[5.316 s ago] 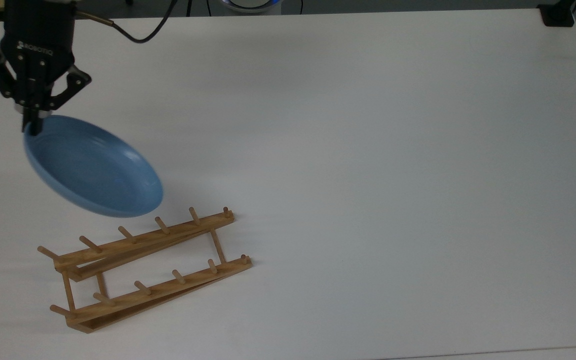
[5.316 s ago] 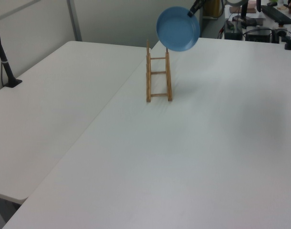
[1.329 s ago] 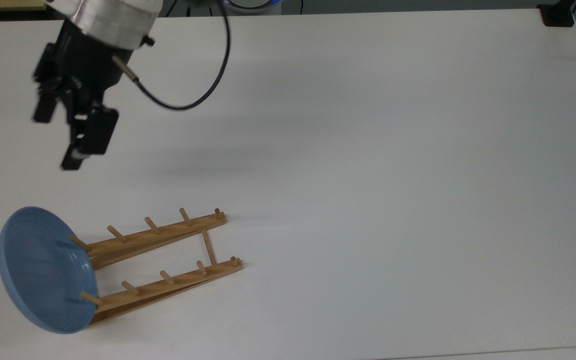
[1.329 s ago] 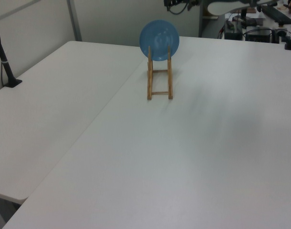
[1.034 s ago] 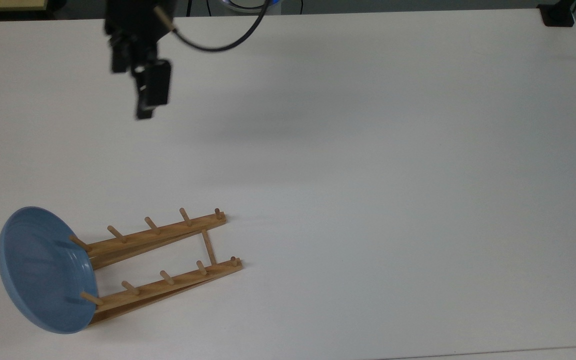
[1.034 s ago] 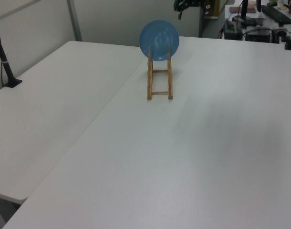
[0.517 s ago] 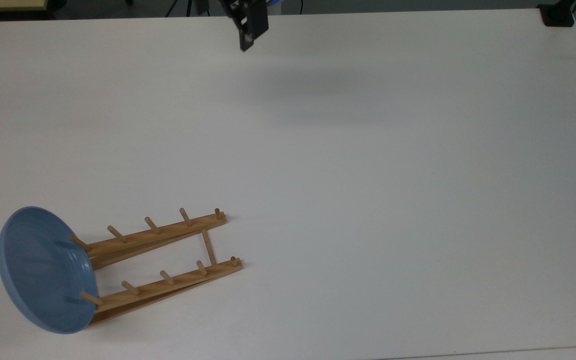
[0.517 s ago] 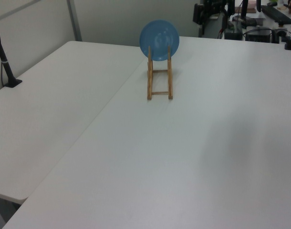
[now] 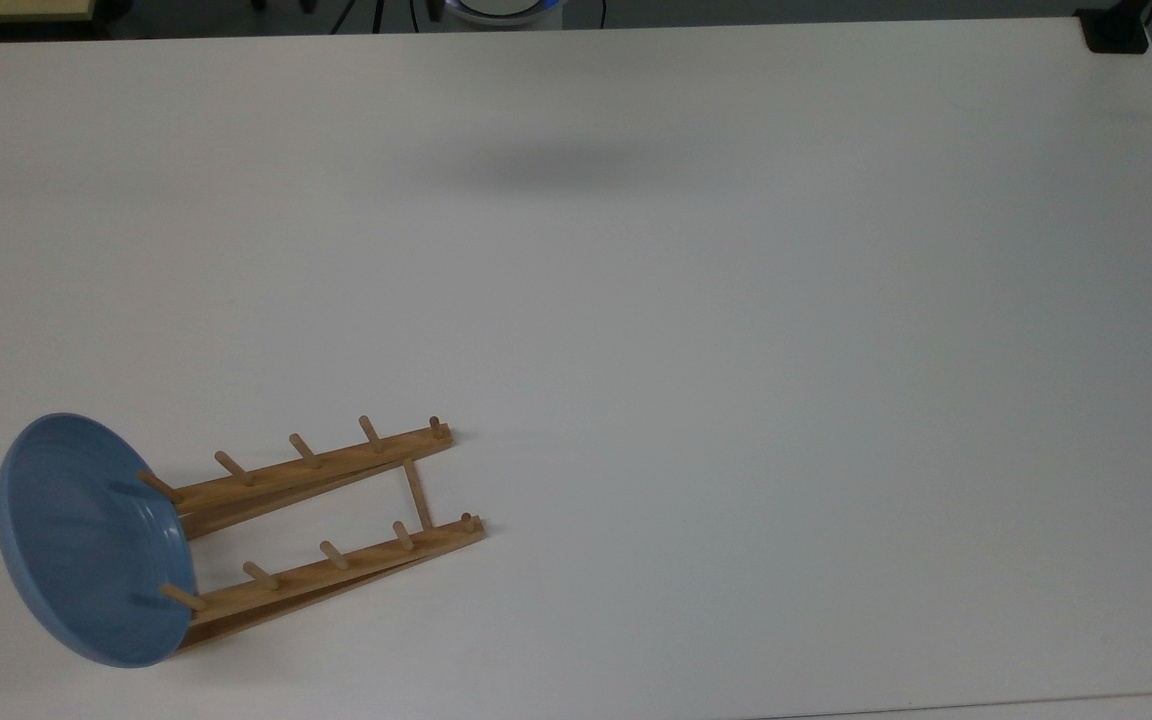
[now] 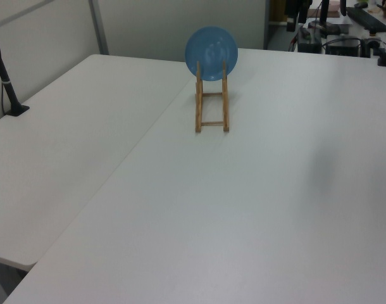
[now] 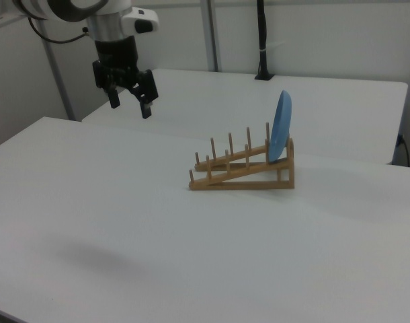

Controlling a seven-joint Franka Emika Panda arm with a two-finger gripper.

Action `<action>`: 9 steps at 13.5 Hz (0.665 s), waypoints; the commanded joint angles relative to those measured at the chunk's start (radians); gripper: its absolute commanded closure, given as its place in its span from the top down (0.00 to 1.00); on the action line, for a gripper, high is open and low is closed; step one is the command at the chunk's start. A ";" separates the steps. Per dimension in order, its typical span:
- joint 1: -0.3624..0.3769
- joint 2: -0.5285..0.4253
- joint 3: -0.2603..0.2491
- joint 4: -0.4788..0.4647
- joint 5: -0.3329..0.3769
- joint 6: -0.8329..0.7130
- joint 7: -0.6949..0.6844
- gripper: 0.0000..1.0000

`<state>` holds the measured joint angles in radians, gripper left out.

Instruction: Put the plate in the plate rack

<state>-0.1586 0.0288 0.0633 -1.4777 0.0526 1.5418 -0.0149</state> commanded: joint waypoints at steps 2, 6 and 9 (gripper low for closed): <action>-0.002 -0.029 -0.017 -0.036 0.018 0.063 -0.062 1.00; 0.007 -0.029 -0.020 -0.029 0.018 0.057 -0.050 1.00; 0.074 -0.036 -0.074 -0.029 0.018 0.046 -0.001 1.00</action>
<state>-0.1591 0.0259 0.0578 -1.4778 0.0528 1.5790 -0.0501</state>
